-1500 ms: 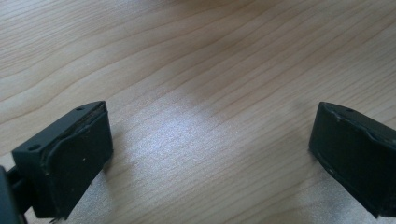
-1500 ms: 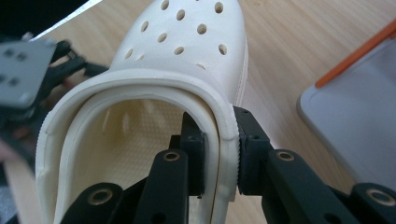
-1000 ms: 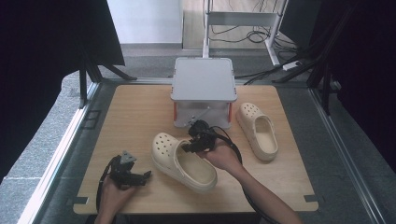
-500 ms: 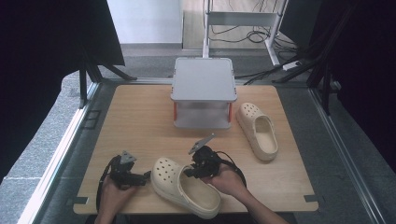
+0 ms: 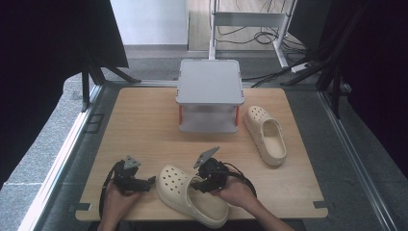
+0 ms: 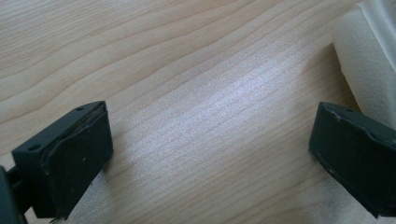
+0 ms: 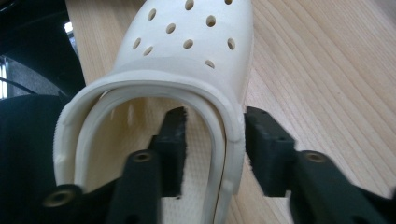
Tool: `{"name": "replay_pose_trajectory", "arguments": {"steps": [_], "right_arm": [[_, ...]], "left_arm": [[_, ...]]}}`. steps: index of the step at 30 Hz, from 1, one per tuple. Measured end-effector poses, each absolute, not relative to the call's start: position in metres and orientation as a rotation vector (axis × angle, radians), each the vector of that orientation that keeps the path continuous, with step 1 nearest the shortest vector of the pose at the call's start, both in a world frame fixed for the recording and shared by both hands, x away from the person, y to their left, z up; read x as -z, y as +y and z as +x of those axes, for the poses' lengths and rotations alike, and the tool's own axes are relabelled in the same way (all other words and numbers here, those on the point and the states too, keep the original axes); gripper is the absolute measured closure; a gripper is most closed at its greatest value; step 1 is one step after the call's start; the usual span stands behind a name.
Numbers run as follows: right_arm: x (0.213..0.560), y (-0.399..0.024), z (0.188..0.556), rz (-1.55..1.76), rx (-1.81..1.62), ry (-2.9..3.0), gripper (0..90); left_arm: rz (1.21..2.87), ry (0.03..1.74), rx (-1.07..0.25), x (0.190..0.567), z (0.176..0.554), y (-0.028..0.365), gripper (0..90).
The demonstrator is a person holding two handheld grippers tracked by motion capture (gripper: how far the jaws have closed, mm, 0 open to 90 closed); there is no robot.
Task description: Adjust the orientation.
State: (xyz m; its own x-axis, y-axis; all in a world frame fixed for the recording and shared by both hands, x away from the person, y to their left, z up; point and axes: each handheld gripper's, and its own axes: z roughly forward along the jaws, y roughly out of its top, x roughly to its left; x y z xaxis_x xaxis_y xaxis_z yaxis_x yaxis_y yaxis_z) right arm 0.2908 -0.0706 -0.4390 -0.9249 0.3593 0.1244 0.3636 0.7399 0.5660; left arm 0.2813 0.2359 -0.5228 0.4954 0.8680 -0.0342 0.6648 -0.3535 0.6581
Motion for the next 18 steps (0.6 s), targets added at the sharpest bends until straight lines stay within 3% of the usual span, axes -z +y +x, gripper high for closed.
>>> {"name": "replay_pose_trajectory", "arguments": {"steps": [8, 18], "right_arm": [[0.425, -0.084, 0.293, -0.566, 0.947, -2.925, 32.2], [0.414, -0.117, 0.305, -0.661, 0.967, -2.930, 19.1]], "left_arm": [[2.129, 1.254, -0.426, 0.523, 0.281, 0.236, 0.0], [2.129, 1.254, -0.425, 0.523, 0.281, 0.236, 0.0]]}}
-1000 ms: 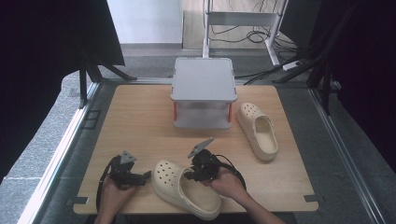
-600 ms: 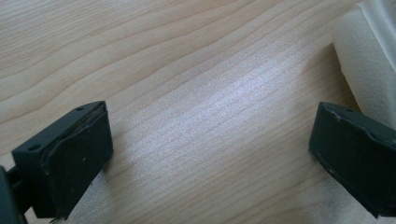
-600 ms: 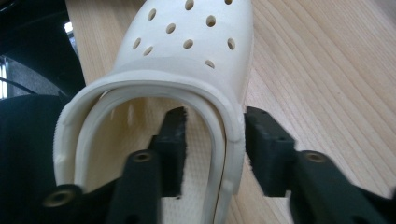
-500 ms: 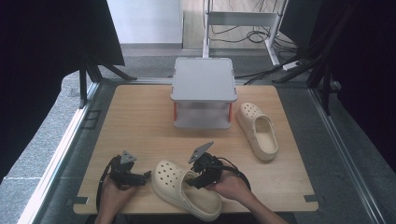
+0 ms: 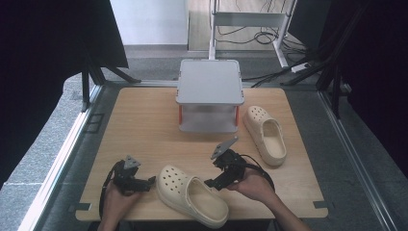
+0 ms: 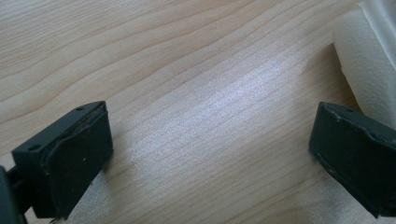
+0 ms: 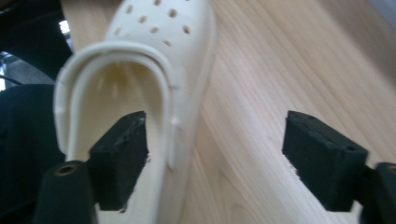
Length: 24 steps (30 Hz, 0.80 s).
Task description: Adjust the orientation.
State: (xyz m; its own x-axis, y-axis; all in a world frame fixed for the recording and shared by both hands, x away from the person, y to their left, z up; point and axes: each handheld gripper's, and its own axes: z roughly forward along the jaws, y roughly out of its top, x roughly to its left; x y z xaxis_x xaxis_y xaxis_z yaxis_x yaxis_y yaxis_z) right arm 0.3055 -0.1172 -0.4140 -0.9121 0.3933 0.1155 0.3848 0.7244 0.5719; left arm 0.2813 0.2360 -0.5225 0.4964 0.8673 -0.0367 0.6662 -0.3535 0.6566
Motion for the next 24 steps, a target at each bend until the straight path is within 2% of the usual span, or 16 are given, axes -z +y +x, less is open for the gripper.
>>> {"name": "replay_pose_trajectory", "arguments": {"steps": [3, 8, 13, 24], "right_arm": [[0.415, -0.128, 0.311, 0.684, -0.926, 2.869, 13.6], [0.417, -0.143, 0.320, 0.765, -0.918, 2.826, 12.1], [0.419, -0.165, 0.334, 0.863, -0.948, 2.771, 0.5], [0.421, -0.208, 0.359, 1.025, -0.987, 2.648, 0.0]], "left_arm": [[2.126, 1.255, -0.425, 0.523, 0.281, 0.236, 0.0], [2.125, 1.256, -0.428, 0.523, 0.281, 0.236, 0.0], [2.125, 1.256, -0.428, 0.523, 0.281, 0.236, 0.0], [2.128, 1.255, -0.432, 0.523, 0.282, 0.236, 0.0]]}}
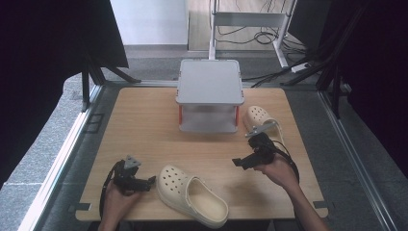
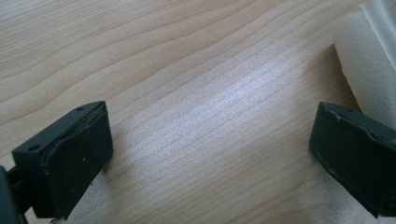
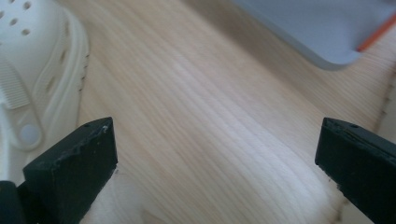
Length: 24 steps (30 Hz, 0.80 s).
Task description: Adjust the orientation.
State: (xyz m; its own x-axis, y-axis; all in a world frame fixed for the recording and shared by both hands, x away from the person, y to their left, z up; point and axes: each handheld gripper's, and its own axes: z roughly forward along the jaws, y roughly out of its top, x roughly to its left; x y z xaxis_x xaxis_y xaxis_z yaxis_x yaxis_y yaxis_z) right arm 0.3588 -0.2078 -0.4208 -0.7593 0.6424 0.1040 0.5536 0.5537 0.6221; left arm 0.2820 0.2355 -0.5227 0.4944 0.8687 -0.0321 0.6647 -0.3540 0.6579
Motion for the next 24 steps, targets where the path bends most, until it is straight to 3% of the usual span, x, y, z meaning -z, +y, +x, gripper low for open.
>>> {"name": "replay_pose_trajectory", "arguments": {"steps": [16, 24], "right_arm": [[0.420, -0.259, 0.393, 1.246, -0.900, 2.489, 0.0], [0.426, -0.264, 0.409, 1.292, -0.841, 2.455, 6.8]], "left_arm": [[2.126, 1.257, -0.431, 0.523, 0.282, 0.235, 0.0], [2.125, 1.257, -0.432, 0.523, 0.282, 0.235, 0.0]]}}
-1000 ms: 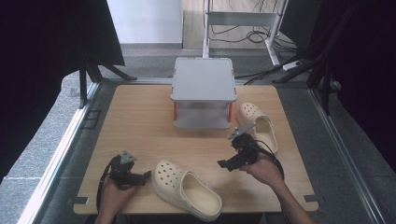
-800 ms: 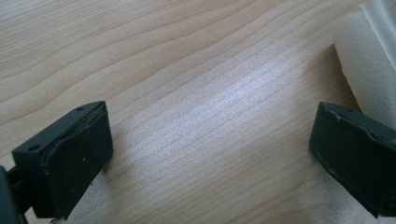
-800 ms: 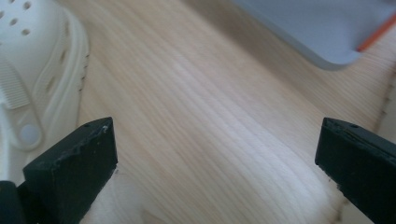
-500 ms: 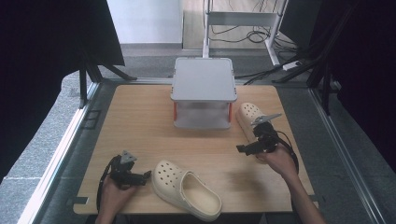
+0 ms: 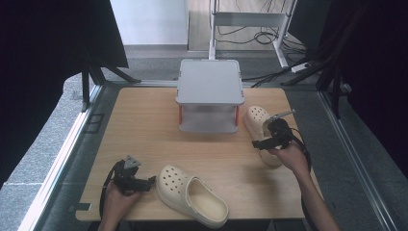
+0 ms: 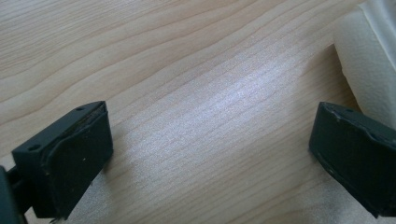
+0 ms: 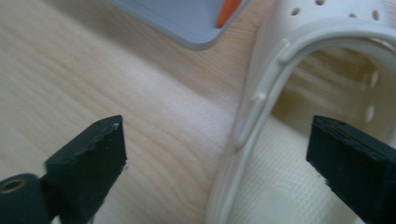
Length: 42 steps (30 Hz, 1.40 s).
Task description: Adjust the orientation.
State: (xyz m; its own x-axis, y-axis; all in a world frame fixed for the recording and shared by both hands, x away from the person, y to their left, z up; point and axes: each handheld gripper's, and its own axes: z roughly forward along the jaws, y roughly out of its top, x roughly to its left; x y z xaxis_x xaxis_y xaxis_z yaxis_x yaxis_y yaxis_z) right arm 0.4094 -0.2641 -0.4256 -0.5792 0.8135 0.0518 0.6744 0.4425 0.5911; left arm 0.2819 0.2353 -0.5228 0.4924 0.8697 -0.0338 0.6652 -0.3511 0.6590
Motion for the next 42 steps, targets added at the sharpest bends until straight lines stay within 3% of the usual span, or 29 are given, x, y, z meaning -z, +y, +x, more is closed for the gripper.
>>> {"name": "replay_pose_trajectory", "arguments": {"steps": [17, 28, 31, 32, 33, 42], "right_arm": [[0.444, -0.261, 0.453, 1.374, -0.782, 2.394, 20.9], [0.448, -0.260, 0.462, 1.386, -0.744, 2.400, 45.8], [0.450, -0.262, 0.464, 1.410, -0.779, 2.416, 60.0], [0.450, -0.262, 0.464, 1.410, -0.779, 2.416, 60.0], [0.450, -0.262, 0.464, 1.416, -0.803, 2.427, 69.7], [0.446, -0.257, 0.458, 1.405, -0.722, 2.385, 75.1]], "left_arm": [[2.125, 1.257, -0.432, 0.523, 0.282, 0.235, 0.0], [2.125, 1.257, -0.432, 0.523, 0.282, 0.235, 0.0], [2.126, 1.257, -0.432, 0.523, 0.282, 0.235, 0.0], [2.126, 1.257, -0.432, 0.523, 0.282, 0.235, 0.0], [2.125, 1.257, -0.432, 0.523, 0.282, 0.235, 0.0], [2.125, 1.257, -0.432, 0.523, 0.282, 0.235, 0.0]]}}
